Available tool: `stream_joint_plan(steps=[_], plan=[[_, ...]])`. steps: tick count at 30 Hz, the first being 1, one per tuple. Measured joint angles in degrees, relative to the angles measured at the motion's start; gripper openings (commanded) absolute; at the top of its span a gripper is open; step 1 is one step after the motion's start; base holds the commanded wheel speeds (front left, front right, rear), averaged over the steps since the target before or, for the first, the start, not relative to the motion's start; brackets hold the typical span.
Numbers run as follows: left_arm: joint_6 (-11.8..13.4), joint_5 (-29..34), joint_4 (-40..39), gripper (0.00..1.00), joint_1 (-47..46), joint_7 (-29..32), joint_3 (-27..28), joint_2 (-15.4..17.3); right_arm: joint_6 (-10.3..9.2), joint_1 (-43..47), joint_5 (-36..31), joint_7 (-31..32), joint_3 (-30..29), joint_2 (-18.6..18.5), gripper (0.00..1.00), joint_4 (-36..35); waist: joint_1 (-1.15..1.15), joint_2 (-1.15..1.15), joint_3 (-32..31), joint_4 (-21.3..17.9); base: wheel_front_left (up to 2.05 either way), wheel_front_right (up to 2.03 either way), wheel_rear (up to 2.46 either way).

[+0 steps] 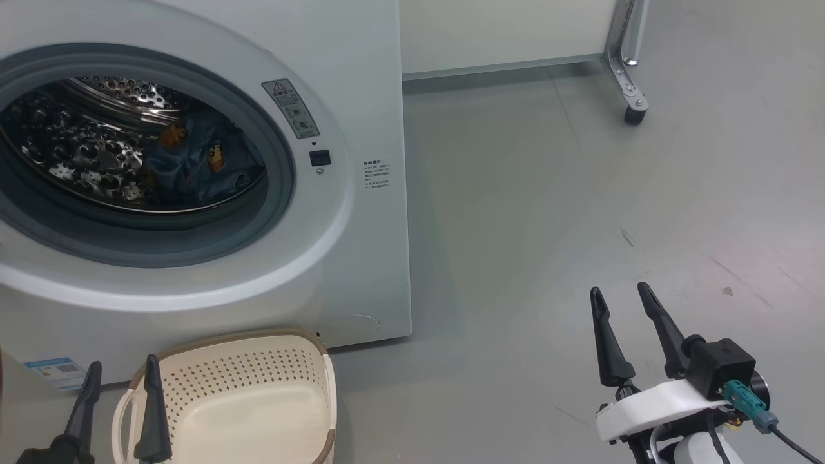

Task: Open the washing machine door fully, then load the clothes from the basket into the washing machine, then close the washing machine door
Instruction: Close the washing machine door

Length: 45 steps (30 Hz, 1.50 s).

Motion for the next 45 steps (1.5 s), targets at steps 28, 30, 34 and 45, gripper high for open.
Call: stream_joint_plan(steps=[28,30,34,45], plan=[[0.0,-0.3,-0.1,1.00,0.0,0.0,0.4,-0.1,0.00,0.0,0.0,0.0,0.4,-0.1,1.00,0.0,0.00,0.00,-0.5,-0.1,-0.51,0.51,0.00],[0.0,-0.3,-0.1,1.00,0.0,0.0,0.4,-0.1,0.00,0.0,0.0,0.0,0.4,-0.1,1.00,0.0,0.00,0.00,-0.6,-0.1,-1.13,1.13,0.00],[0.0,-0.3,-0.4,1.00,0.0,0.0,0.4,-0.2,0.00,0.0,0.0,0.0,0.4,-0.2,1.00,0.0,0.00,0.00,-0.6,0.0,-1.23,1.23,0.00],[0.0,-0.5,-1.0,1.00,0.0,0.0,0.5,-0.2,-0.01,0.9,0.4,0.0,0.4,-0.2,1.00,-0.1,0.00,0.00,-0.4,0.5,-1.01,1.01,0.00]])
